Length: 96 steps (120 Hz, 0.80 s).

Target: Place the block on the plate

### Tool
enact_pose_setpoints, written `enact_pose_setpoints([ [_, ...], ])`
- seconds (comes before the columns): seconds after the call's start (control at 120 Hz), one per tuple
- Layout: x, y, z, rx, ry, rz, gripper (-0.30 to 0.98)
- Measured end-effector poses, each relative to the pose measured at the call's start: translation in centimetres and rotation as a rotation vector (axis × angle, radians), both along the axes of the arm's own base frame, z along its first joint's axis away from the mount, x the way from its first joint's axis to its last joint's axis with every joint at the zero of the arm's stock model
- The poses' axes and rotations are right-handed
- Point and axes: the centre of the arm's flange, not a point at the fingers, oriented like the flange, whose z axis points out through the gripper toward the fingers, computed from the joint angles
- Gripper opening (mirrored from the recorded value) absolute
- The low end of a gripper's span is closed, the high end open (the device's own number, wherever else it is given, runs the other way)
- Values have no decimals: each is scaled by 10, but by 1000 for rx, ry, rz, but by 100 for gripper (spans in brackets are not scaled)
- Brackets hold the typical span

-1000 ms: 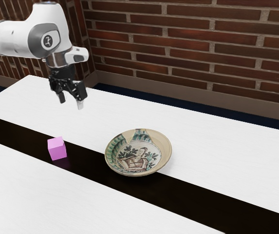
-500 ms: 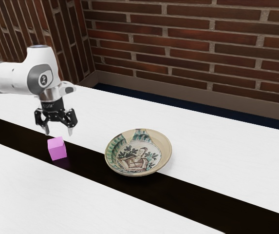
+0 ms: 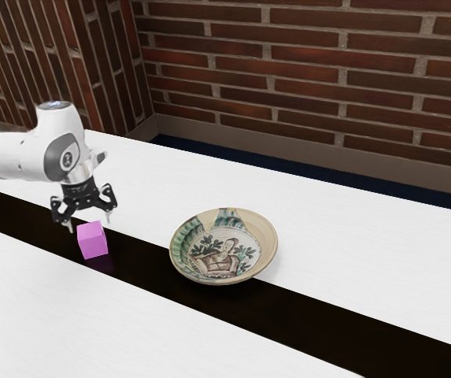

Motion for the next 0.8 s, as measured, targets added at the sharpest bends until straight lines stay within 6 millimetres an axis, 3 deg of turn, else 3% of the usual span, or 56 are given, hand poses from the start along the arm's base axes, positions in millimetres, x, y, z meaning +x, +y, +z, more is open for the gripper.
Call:
enact_pose_setpoints([
  [0.342, 1, 0, -24, 17, -5, 82, 68],
  [0.8, -4, 3, -38, 11, 8, 124, 47],
])
